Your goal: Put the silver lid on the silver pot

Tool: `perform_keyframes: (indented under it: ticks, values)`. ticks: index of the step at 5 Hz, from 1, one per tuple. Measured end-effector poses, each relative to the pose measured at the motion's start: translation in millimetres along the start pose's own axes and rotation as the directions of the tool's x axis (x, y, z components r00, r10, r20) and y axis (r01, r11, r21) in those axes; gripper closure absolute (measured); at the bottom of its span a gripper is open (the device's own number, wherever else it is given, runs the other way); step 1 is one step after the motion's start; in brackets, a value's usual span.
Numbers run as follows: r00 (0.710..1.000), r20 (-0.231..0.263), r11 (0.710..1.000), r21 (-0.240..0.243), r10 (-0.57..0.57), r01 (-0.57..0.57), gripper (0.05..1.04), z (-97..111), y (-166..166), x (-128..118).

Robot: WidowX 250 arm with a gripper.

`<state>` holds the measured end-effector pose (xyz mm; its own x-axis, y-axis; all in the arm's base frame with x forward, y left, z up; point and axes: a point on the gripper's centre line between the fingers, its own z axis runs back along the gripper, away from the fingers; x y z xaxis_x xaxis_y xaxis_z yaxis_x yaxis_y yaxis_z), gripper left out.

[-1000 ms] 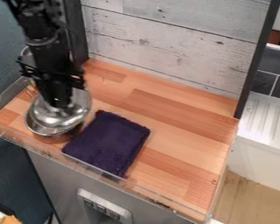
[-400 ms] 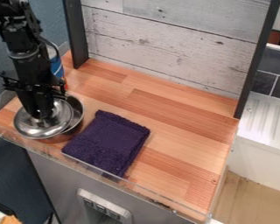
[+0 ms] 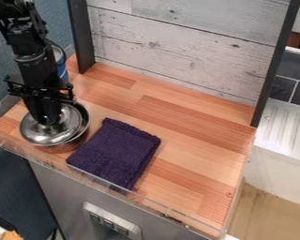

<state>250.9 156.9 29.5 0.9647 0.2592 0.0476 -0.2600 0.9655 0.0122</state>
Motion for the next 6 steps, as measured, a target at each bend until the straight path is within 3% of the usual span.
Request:
perform_keyframes:
  ticks: [2, 3, 4, 5, 6]
  values:
    - [0.999, 0.015, 0.999, -0.030, -0.030, 0.031, 0.807, 0.3, -19.2, 8.5]
    - [0.999, 0.006, 0.999, -0.011, -0.033, 0.033, 0.745, 0.2, -21.9, 8.5]
    - [0.998, -0.032, 0.999, 0.006, -0.045, 0.045, 0.450, 0.3, -24.0, 3.8]
    - [0.999, -0.016, 0.998, 0.043, -0.043, 0.044, 0.158, 11.1, -19.6, 4.2]
    - [0.999, -0.003, 0.997, 0.065, -0.035, 0.035, 0.072, 24.0, -17.5, 2.3]
